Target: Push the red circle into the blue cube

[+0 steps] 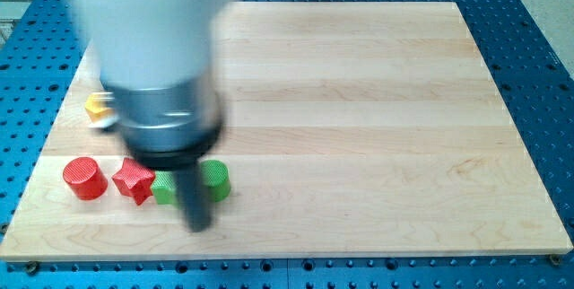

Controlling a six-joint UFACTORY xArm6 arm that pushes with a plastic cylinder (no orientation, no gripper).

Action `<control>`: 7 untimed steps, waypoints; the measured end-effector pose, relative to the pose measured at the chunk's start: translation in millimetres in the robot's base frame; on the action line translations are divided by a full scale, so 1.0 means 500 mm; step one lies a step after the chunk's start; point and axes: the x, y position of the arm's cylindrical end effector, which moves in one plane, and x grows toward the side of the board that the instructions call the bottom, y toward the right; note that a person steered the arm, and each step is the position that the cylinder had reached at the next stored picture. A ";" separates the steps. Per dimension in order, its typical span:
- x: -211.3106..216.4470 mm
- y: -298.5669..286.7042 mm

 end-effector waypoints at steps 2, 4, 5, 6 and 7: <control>0.000 -0.156; -0.112 -0.187; -0.107 -0.209; -0.075 -0.239; -0.190 -0.239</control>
